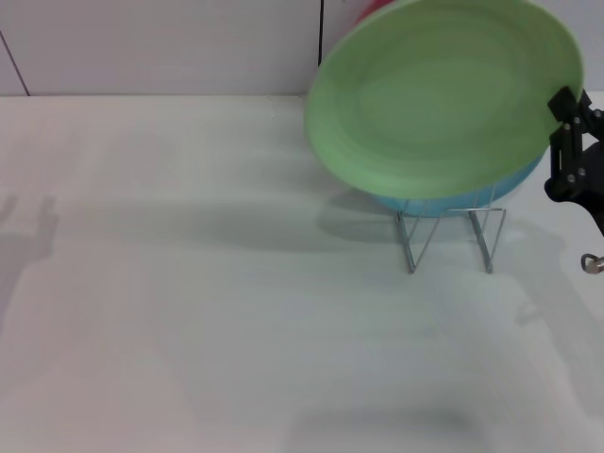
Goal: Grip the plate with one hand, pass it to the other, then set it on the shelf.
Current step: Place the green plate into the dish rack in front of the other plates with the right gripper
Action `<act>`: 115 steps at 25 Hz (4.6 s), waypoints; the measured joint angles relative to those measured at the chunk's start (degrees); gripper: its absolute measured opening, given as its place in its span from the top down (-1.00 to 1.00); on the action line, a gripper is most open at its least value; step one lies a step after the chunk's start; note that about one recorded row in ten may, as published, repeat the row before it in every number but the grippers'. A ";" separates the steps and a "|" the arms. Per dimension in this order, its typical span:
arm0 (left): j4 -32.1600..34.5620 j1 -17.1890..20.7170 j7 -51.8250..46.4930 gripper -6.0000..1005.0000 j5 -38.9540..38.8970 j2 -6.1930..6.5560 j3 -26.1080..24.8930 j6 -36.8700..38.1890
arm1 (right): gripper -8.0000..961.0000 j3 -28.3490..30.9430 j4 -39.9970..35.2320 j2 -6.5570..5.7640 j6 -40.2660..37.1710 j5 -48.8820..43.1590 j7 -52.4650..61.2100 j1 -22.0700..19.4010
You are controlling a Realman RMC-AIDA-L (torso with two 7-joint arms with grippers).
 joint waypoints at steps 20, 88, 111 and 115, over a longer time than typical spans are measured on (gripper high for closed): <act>-0.22 -2.51 -3.37 -0.06 0.00 -0.16 3.29 4.38 | 0.94 9.96 -14.98 3.24 -4.29 -9.81 9.76 5.03; -8.18 1.77 -12.13 -0.06 0.01 -0.11 7.27 2.45 | 0.94 12.79 -43.89 7.86 -15.91 -9.55 17.22 15.72; -9.13 1.91 -12.67 -0.06 -0.01 -0.07 7.39 2.47 | 0.94 12.91 -46.02 8.40 -16.01 -9.35 17.24 14.89; -9.15 1.99 -12.72 -0.06 -0.01 -0.07 7.42 2.19 | 0.94 12.91 -46.23 8.44 -15.73 -9.32 17.23 15.00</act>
